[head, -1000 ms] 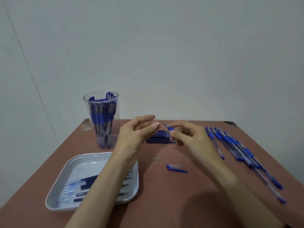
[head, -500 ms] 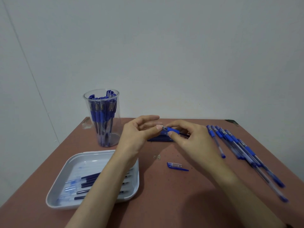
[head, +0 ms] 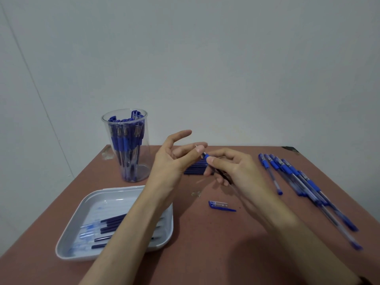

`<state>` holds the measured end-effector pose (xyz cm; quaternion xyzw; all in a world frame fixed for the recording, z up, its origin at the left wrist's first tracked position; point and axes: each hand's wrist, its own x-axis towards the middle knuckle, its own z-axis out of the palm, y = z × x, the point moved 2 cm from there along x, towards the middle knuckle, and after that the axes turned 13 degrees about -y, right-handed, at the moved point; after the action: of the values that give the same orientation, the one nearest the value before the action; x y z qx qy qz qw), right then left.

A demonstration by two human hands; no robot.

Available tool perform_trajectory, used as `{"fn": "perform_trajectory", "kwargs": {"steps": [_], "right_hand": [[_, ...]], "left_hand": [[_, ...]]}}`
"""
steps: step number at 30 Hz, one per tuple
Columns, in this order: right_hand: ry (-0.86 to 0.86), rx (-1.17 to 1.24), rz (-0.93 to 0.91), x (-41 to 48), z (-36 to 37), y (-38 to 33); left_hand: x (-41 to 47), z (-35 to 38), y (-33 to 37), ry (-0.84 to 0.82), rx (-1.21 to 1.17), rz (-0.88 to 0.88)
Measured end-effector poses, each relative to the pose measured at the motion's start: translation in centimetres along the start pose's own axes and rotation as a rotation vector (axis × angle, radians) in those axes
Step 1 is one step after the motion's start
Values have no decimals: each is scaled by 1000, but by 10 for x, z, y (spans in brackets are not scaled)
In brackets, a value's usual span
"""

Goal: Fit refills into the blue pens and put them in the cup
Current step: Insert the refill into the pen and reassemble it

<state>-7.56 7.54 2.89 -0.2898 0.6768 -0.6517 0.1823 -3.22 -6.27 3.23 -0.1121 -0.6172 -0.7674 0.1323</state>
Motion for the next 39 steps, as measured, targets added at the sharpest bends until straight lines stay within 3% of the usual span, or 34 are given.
{"fn": "perform_trajectory", "kwargs": {"steps": [6, 12, 20, 26, 33, 39], "right_hand": [[-35, 129, -53, 0, 0, 2], [-3, 110, -61, 1, -1, 3], [-45, 186, -122, 1, -1, 0], [-53, 68, -99, 1, 2, 4], [-16, 174, -97, 1, 2, 4], [26, 80, -112, 1, 0, 1]], "left_hand": [[0, 0, -4, 59, 48, -22], [-1, 4, -4, -24, 100, -56], [0, -1, -4, 73, 123, -18], [-2, 6, -3, -16, 119, -27], [-2, 2, -2, 44, 92, -45], [-3, 7, -1, 32, 101, -28]]}}
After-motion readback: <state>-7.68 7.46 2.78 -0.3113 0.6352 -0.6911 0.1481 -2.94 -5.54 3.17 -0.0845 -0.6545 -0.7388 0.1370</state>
